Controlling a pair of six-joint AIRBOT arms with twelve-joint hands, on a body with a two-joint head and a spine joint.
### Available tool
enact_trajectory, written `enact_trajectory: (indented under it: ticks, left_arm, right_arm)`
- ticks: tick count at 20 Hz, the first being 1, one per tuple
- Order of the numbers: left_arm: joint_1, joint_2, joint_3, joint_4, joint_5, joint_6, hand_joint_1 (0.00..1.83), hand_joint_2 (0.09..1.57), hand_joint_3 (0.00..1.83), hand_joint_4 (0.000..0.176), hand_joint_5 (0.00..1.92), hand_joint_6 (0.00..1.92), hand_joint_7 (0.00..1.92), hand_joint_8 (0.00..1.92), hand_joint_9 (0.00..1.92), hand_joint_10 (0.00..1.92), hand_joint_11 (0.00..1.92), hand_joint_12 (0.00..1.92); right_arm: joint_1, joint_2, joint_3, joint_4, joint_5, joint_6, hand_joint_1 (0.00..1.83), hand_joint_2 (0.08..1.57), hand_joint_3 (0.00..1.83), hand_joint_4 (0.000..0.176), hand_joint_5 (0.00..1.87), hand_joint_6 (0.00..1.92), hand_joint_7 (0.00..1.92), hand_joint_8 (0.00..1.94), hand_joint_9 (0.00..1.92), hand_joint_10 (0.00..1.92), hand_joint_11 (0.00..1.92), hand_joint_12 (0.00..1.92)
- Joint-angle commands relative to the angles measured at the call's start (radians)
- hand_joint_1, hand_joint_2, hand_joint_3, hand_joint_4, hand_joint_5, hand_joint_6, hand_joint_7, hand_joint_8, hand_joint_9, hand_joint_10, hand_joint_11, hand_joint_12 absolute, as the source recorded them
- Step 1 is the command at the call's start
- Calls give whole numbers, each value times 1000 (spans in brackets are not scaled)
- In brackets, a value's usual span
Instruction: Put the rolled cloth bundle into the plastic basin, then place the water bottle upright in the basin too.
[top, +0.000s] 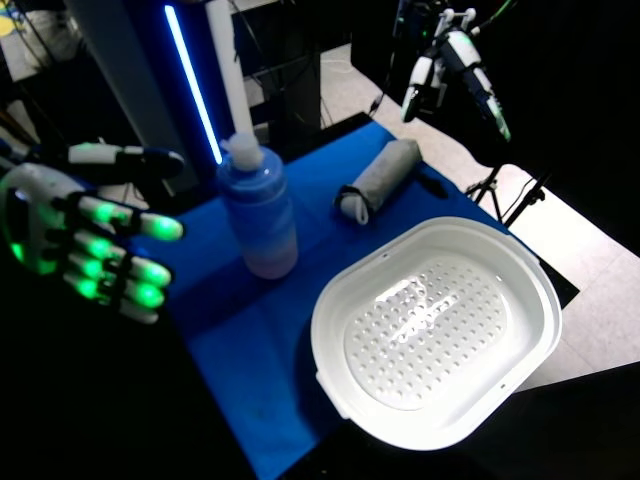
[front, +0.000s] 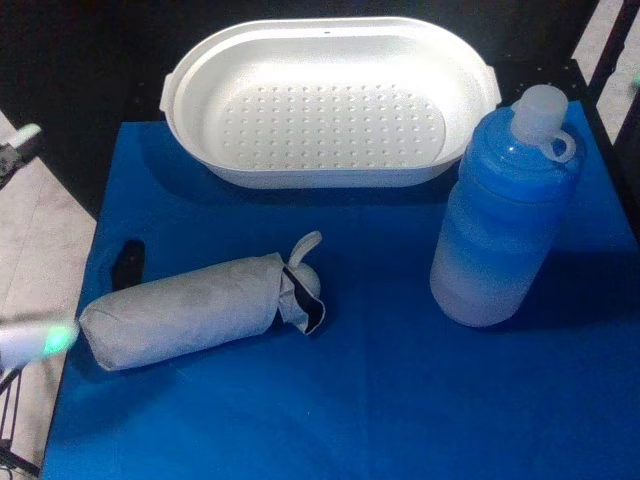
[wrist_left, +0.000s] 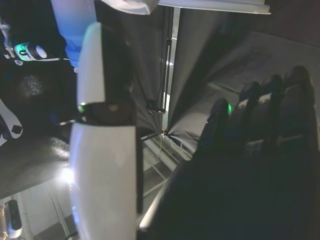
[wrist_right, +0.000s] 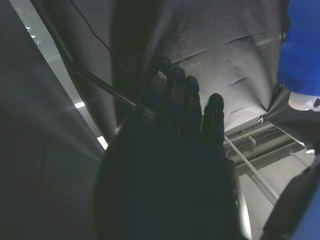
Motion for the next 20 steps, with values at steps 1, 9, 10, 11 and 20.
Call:
enact_trajectory:
  ticks: [1,9,10,11,20]
  left_arm:
    - [-13,1,11,2,-123,-10,495,913,10,172,47,0,0,0,0,0,0,0]
    - [-185,23,59,199,29,-13,581,888,0,158,0,0,0,0,0,0,64,32]
    - [-215,31,66,242,64,-13,628,906,4,145,0,0,0,0,0,0,78,37]
    - [-250,41,75,283,106,-13,575,906,3,165,0,0,0,0,0,0,84,37]
    - [-495,-10,175,668,499,-189,501,781,1,125,0,0,67,1,76,3,170,37]
  right_arm:
    - [7,3,5,-4,121,11,87,1280,29,67,369,26,142,5,0,0,0,0]
    - [7,-2,12,-4,119,11,87,1287,16,67,374,15,143,2,0,0,0,0]
    - [7,-2,13,-4,119,11,87,1288,15,67,374,14,143,2,0,0,0,0]
    - [7,-3,14,-4,119,11,87,1288,14,67,375,13,143,2,0,0,0,0]
    - [7,-7,18,-4,113,11,87,1292,7,67,377,7,144,1,0,0,0,0]
